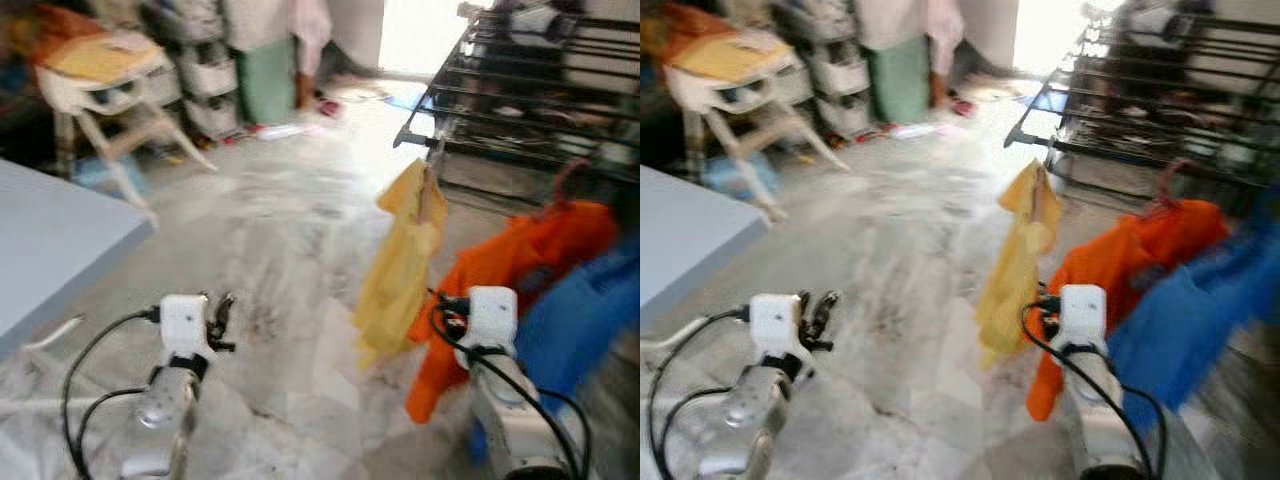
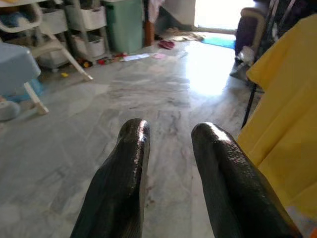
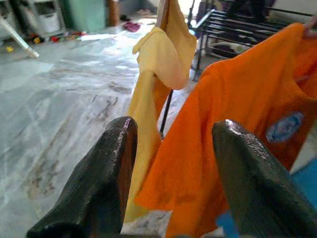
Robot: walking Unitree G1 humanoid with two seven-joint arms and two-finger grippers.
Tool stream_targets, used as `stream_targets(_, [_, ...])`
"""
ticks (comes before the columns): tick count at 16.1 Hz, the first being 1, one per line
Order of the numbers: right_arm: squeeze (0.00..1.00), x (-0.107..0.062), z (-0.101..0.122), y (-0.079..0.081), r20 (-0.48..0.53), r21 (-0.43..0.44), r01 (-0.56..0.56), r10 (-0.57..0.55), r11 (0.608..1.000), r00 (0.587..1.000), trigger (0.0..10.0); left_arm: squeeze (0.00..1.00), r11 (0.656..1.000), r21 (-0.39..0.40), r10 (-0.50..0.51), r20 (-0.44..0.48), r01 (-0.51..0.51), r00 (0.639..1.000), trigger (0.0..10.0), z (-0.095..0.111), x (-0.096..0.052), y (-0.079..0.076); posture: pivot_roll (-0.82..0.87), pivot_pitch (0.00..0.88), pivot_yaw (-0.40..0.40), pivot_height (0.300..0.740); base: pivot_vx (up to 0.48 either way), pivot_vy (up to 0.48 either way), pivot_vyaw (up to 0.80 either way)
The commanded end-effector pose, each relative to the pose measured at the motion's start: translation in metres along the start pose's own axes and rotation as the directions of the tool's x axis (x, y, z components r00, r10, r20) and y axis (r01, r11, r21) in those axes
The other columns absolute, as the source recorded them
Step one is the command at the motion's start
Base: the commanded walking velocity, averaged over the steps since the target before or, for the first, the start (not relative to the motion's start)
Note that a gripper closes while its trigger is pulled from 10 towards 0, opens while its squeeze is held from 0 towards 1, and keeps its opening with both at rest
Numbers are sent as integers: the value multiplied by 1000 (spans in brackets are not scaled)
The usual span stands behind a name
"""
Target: Hang hanger
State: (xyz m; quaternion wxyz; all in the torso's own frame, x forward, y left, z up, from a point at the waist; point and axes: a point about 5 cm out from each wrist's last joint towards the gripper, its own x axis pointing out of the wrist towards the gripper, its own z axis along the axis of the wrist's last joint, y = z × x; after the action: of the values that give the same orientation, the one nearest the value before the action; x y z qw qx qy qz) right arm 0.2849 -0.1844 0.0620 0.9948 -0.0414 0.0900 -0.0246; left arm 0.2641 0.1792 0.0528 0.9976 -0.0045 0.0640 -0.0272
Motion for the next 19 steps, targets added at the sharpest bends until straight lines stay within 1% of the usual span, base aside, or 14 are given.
stream_targets(1, [0, 3, 5, -7, 15, -10, 19, -19, 1000, 1000, 10000, 0, 1000, -3, -8, -1, 8, 1000, 10000, 2, 3, -2, -51, 0, 76, 740, 0, 450, -800])
stream_targets(4, [0, 5, 7, -9, 23, -9, 33, -32, 999, 999, 10000, 0, 1000, 0, -18, -4, 18, 1000, 10000, 2, 3, -7, -55, 0, 77, 740, 0, 480, -710])
stream_targets(7, [0, 4, 6, -5, 25, -11, 32, -32, 999, 999, 10000, 0, 1000, -3, -24, -2, 24, 1000, 10000, 2, 4, -9, -56, 0, 78, 740, 0, 477, 0])
stream_targets(8, [0, 4, 6, -5, 25, -9, 32, -32, 999, 999, 10000, 0, 1000, 10, -23, 1, 23, 1000, 10000, 2, 4, -9, -56, 0, 78, 740, 0, 0, 0])
stream_targets(10, [0, 3, 6, -3, 25, -6, 33, -33, 999, 999, 10000, 0, 999, 6, -46, -1, 46, 999, 10000, 1, 3, -12, -58, 0, 80, 740, 0, 0, 0])
stream_targets(11, [0, 3, 5, -2, 25, -5, 35, -35, 999, 999, 10000, 0, 991, -61, -118, 5, 118, 993, 10000, 2, -1, -19, -56, 0, 82, 740, 0, 0, 0])
stream_targets(13, [0, 4, 4, -1, 25, -1, 44, -44, 999, 999, 10000, 0, 986, -58, -156, 11, 156, 988, 10000, 3, -2, -26, -49, 0, 85, 740, 0, 0, 0])
stream_targets(15, [0, 7, 5, -1, 26, 20, 49, -50, 999, 998, 10000, 0, 983, -62, -171, 20, 172, 985, 10000, 5, -2, -27, -46, 0, 87, 740, 0, 0, 0])
stream_targets(17, [0, 9, 5, 0, 20, 21, 54, -54, 998, 998, 10000, 0, 982, -100, -157, 14, 158, 988, 10000, 5, -1, -25, -43, 0, 89, 740, 0, 0, 0])
stream_targets(19, [0, 9, 7, 4, 23, 25, 52, -53, 998, 998, 10000, 0, 981, -105, -160, 29, 162, 987, 10000, 10, 2, -24, -45, 0, 91, 740, 0, 0, -697])
